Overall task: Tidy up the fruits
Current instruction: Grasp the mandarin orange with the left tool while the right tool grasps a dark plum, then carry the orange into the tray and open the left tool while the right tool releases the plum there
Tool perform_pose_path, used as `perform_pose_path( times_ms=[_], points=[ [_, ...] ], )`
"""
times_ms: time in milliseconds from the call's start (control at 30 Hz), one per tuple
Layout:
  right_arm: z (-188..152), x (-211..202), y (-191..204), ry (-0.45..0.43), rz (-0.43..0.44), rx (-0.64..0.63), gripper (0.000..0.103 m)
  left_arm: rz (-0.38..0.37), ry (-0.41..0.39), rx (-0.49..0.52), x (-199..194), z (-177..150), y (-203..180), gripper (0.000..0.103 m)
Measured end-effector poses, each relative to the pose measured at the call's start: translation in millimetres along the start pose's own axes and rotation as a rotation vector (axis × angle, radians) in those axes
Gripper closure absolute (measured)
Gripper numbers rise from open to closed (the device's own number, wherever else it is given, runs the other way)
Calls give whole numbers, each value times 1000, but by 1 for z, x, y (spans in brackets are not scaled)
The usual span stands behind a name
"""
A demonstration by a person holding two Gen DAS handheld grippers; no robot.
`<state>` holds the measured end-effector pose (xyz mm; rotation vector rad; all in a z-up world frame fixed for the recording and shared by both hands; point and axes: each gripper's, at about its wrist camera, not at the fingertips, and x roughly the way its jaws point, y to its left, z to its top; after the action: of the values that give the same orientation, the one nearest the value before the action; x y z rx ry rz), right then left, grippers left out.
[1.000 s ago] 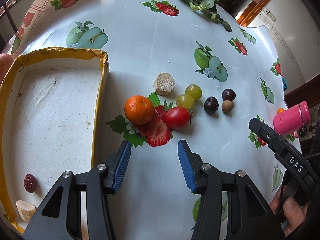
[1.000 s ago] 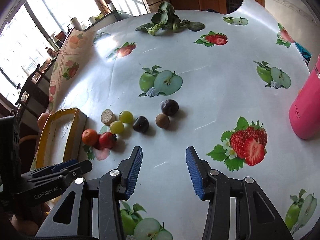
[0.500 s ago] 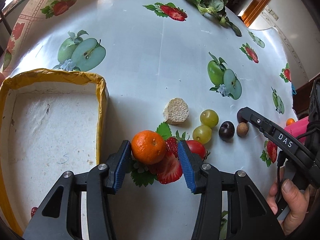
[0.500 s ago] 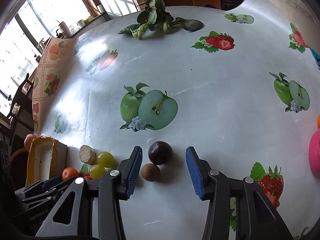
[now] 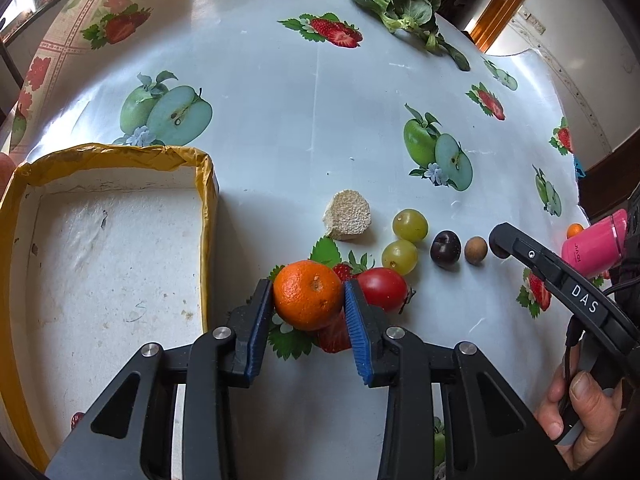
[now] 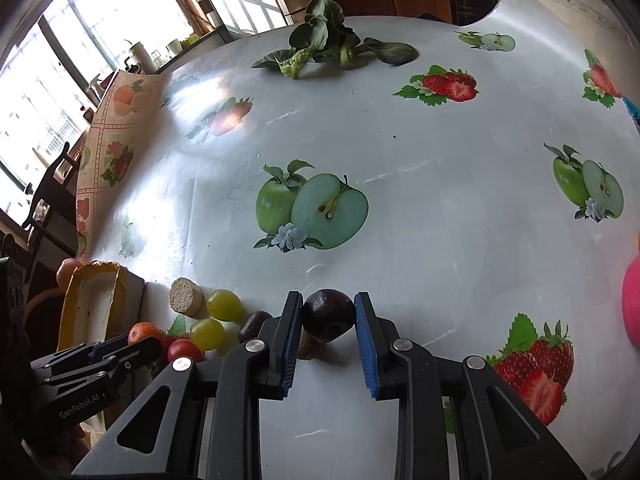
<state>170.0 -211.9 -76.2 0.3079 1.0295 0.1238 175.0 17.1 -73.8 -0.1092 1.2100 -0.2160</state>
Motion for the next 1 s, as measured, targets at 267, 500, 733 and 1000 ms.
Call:
perform_pose_path(
  times_ms=[267, 500, 733, 1000],
  points=[
    [-18, -35, 8, -22, 31, -12, 76, -16, -26, -2, -28, -19, -6, 70],
    [-40, -60, 26, -30, 50, -44, 76, -18, -52, 11, -52, -39, -8, 70],
    [-57, -80, 48, -35, 79, -80, 76, -13, -77, -2, -74, -56, 1, 70],
    [-72, -90, 80, -26, 106, -125, 76, -3, -98, -29, -95, -69, 21, 70]
  ],
)
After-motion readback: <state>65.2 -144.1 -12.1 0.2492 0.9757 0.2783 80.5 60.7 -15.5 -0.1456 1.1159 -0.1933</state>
